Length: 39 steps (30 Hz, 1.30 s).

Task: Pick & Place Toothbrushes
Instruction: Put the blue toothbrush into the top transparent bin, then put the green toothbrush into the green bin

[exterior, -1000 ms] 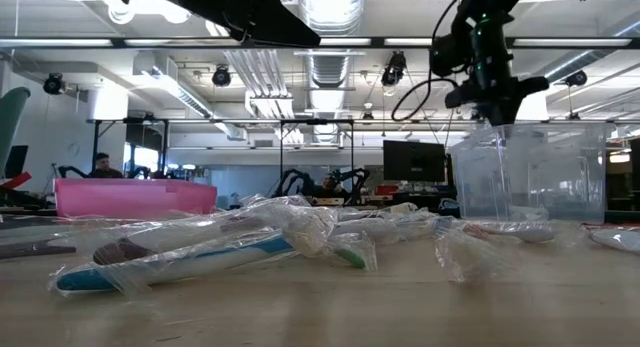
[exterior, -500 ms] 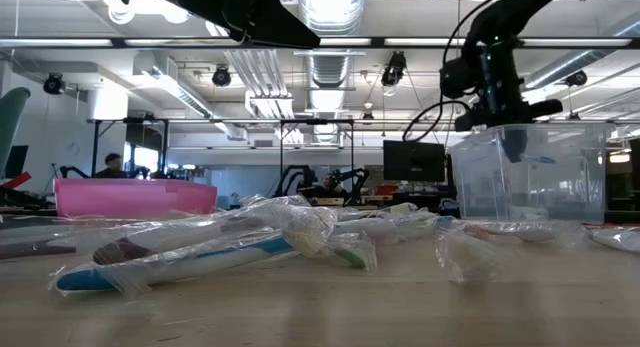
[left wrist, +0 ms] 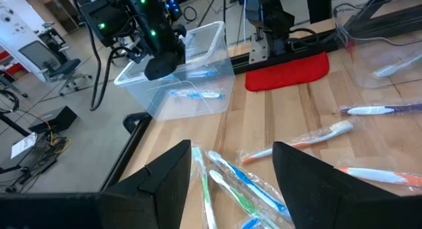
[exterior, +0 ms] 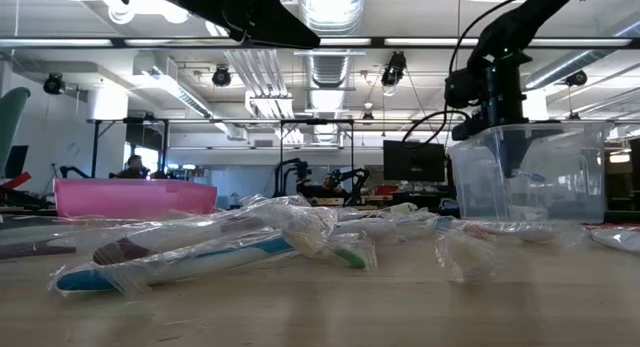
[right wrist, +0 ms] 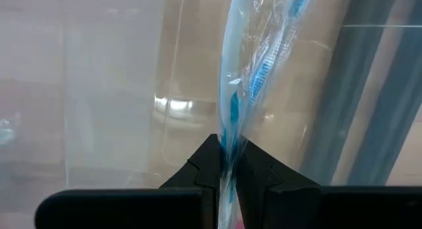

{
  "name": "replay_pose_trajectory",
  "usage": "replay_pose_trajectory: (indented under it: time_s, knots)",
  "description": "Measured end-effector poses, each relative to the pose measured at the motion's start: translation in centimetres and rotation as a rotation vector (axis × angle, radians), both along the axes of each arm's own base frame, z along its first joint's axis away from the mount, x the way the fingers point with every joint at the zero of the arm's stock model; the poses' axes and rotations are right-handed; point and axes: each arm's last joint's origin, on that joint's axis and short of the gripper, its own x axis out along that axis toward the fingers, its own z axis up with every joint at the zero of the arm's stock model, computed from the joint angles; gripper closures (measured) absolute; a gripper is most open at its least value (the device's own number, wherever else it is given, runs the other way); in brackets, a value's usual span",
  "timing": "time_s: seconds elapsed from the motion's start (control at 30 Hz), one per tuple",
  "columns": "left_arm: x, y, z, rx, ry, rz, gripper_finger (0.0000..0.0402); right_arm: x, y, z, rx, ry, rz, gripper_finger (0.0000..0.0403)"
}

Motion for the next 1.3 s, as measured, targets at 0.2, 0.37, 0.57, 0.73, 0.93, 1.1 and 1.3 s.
replay_pose_trajectory:
  time_s: [0.2, 0.37, 0.57, 0.73, 0.93, 1.1, 1.3]
  knots:
    - [0.0, 0.0, 0.0, -0.002, -0.001, 0.001, 0.0183, 0.2, -0.4, 0.5, -0.034, 0.014, 0.003, 0.0369]
    - [0.0, 0.0, 0.0, -0.002, -0.001, 0.001, 0.0183, 0.1, -0.4, 0.6, -0.039, 0.017, 0.001, 0.0348]
    - [0.0, 0.0, 0.0, -0.003, -0.001, 0.001, 0.0183, 0.1, -0.4, 0.4, -0.035, 0.016, -0.002, 0.0321]
    - [0.0, 0.0, 0.0, -0.006, -0.002, 0.002, 0.0183, 0.1, -0.4, 0.6, -0.04, 0.02, 0.005, 0.0296]
    - [0.0, 0.0, 0.0, -0.007, -0.002, 0.002, 0.0183, 0.2, -0.5, 1.1, -0.051, 0.027, 0.037, 0.027]
    - [0.0, 0.0, 0.0, -0.007, -0.002, 0.002, 0.0183, 0.4, -0.8, 2.1, -0.071, 0.013, 0.051, 0.0256]
    - [0.0, 0.0, 0.0, -0.007, -0.002, 0.002, 0.0183, 0.6, -1.1, 3.6, -0.09, -0.009, 0.052, 0.0246]
